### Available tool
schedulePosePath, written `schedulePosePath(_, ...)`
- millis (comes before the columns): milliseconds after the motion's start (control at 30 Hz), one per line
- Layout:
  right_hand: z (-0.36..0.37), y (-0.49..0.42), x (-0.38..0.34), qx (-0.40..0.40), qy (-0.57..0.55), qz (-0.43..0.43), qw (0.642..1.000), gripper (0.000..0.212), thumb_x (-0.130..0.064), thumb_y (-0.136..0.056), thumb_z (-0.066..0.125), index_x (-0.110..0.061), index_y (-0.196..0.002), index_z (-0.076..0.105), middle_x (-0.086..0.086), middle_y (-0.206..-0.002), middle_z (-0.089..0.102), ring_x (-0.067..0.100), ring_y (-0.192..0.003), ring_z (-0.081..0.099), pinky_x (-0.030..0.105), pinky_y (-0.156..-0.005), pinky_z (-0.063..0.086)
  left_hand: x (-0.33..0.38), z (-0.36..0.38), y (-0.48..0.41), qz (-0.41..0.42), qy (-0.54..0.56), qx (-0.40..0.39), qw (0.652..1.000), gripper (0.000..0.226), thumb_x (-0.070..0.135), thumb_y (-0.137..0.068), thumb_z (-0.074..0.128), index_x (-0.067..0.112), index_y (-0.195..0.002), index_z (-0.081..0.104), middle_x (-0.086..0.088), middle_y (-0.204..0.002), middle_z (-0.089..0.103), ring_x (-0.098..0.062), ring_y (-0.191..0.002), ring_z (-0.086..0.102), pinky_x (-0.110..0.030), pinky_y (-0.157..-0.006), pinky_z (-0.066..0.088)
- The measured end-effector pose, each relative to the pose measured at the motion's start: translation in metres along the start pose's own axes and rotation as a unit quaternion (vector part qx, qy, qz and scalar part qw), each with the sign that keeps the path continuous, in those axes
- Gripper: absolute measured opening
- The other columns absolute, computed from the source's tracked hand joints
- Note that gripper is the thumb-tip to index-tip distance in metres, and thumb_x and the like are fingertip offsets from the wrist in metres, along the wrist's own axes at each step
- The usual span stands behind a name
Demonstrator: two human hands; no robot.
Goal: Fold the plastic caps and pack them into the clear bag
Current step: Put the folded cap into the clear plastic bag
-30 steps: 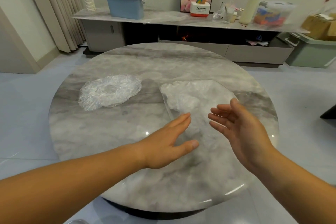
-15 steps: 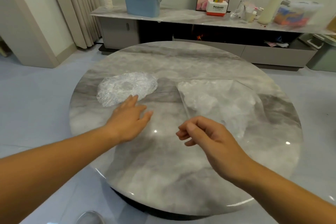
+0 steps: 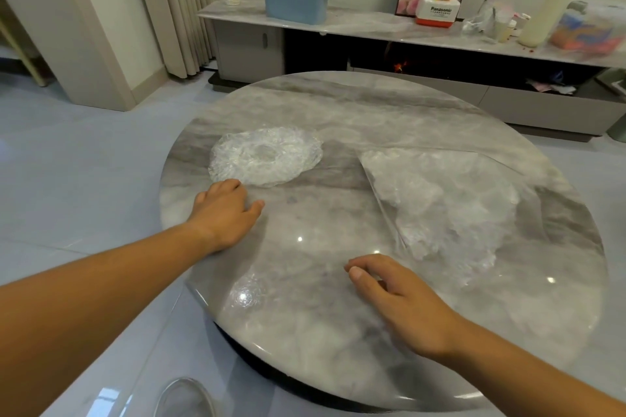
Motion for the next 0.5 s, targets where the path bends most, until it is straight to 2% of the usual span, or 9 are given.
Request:
schedulePosePath(100,-0.002,0.002,0.004,-0.004,-0.001,0.001,1.000,0.022,-0.042,-0.104,0.047,-0.034,-0.109,0.067,-0.018,-0.112,0.064,-0.005,-0.106,0.056,0.008,-0.089,0.041,0.007,-0.006,0.003,0.019,-0.011,0.029,0.999,0.040,0.048,-0.103,0.033,0.015,-0.112,0.053,0.000,-0.132,0.046,-0.024,-0.132,0.038,-0.039,-0.108,0.027)
schedulePosePath(167,-0.006,0.003,0.007,0.006,0.006,-0.002,1.000,0.024,-0.044,-0.104,0.045,-0.035,-0.112,0.066,-0.021,-0.114,0.062,-0.007,-0.110,0.054,0.008,-0.091,0.041,0.018,-0.016,0.011,0.054,0.002,0.084,0.995,0.039,0.043,-0.103,0.035,0.012,-0.120,0.052,-0.001,-0.136,0.045,-0.024,-0.132,0.037,-0.039,-0.108,0.027)
schedulePosePath(233,-0.011,0.006,0.010,0.026,0.011,-0.010,1.000,0.032,-0.053,-0.099,0.041,-0.037,-0.114,0.064,-0.027,-0.118,0.058,-0.010,-0.115,0.051,0.008,-0.092,0.040,0.037,-0.025,0.029,0.126,-0.002,0.141,0.982,0.045,0.038,-0.101,0.037,0.007,-0.129,0.052,-0.005,-0.140,0.046,-0.024,-0.132,0.036,-0.038,-0.108,0.027)
schedulePosePath(300,-0.015,0.010,0.015,0.041,0.027,-0.024,0.998,0.046,-0.065,-0.092,0.035,-0.039,-0.119,0.063,-0.030,-0.127,0.053,-0.011,-0.121,0.047,0.007,-0.094,0.039,0.058,-0.024,0.058,0.226,-0.038,0.163,0.960,0.053,0.039,-0.093,0.038,0.004,-0.127,0.058,-0.011,-0.132,0.055,-0.026,-0.123,0.045,-0.037,-0.101,0.031)
schedulePosePath(400,-0.016,0.016,0.027,0.055,0.074,-0.047,0.995,0.055,-0.073,-0.094,0.031,-0.040,-0.127,0.060,-0.030,-0.142,0.044,-0.009,-0.133,0.040,0.021,-0.111,0.038,0.078,0.002,0.100,0.317,-0.065,0.092,0.942,0.050,0.042,-0.088,0.040,0.009,-0.115,0.064,-0.008,-0.116,0.061,-0.028,-0.106,0.059,-0.039,-0.095,0.044)
schedulePosePath(433,-0.016,0.020,0.031,0.057,0.085,-0.052,0.993,0.056,-0.074,-0.092,0.032,-0.041,-0.129,0.059,-0.030,-0.146,0.041,-0.008,-0.136,0.037,0.026,-0.113,0.038,0.082,0.013,0.113,0.332,-0.061,0.056,0.940,0.049,0.044,-0.090,0.038,0.011,-0.116,0.064,-0.005,-0.117,0.060,-0.025,-0.106,0.058,-0.039,-0.097,0.046)
schedulePosePath(500,-0.014,0.027,0.032,0.051,0.096,-0.070,0.992,0.055,-0.072,-0.091,0.035,-0.040,-0.129,0.059,-0.031,-0.150,0.036,-0.009,-0.140,0.032,0.027,-0.114,0.038,0.088,0.029,0.132,0.356,-0.054,0.006,0.933,0.053,0.048,-0.094,0.034,0.014,-0.126,0.059,-0.001,-0.126,0.056,-0.020,-0.114,0.054,-0.034,-0.105,0.043)
Point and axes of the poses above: each hand's wrist, its own y-axis away from the middle knuckle, its own z-axis out of the palm, x = y × z, the point moved 4 cm from there along -y, towards the middle knuckle
